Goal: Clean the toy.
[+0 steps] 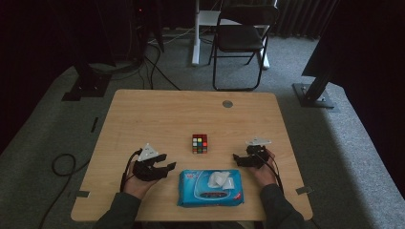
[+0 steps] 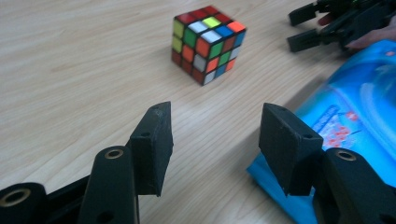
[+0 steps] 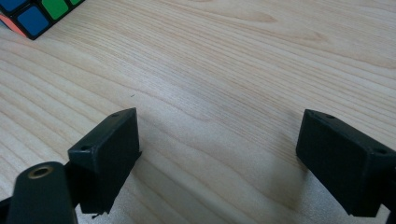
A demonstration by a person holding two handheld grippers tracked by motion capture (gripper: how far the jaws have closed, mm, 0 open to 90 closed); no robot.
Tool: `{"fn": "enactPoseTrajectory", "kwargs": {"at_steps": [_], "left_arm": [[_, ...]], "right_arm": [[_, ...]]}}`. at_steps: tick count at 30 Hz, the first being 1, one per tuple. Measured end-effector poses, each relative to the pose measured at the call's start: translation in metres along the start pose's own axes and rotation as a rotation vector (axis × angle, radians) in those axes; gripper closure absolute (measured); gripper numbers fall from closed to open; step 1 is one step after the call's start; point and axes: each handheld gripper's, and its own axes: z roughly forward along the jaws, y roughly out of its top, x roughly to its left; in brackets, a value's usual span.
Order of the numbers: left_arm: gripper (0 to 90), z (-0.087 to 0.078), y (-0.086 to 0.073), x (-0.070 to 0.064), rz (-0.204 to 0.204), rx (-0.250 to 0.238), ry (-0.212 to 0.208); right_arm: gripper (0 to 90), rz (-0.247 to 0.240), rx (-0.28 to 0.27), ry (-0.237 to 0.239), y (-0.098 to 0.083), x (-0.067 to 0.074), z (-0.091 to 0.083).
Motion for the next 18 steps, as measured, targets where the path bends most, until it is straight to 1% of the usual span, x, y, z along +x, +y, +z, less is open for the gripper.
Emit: {"fn": "enactPoseTrajectory", "kwargs": {"at_steps": [2, 3, 8, 12, 13, 18], "left_arm": [[45.0, 0.000, 0.001, -0.002, 0.007, -0.001, -0.006], [45.0, 0.000, 0.004, -0.005, 0.017, -0.003, -0.020], [45.0, -0.001, 0.010, -0.016, 0.044, -0.011, -0.052], [45.0, -0.002, 0.016, -0.024, 0.072, -0.017, -0.086], [44.9, -0.003, 0.017, -0.026, 0.082, -0.018, -0.093], [44.5, -0.004, 0.024, -0.033, 0.106, -0.030, -0.117]], "right_arm": [[12.9, 0.000, -0.001, 0.000, 0.000, 0.000, 0.000], [13.0, 0.000, -0.001, 0.000, 0.000, 0.000, 0.000], [13.0, 0.002, -0.001, 0.000, 0.000, 0.000, 0.000], [13.0, 0.001, -0.001, 0.000, 0.000, 0.000, 0.000], [13.0, 0.002, -0.001, 0.000, 0.000, 0.000, 0.000], [13.0, 0.002, -0.001, 0.000, 0.000, 0.000, 0.000]]}}
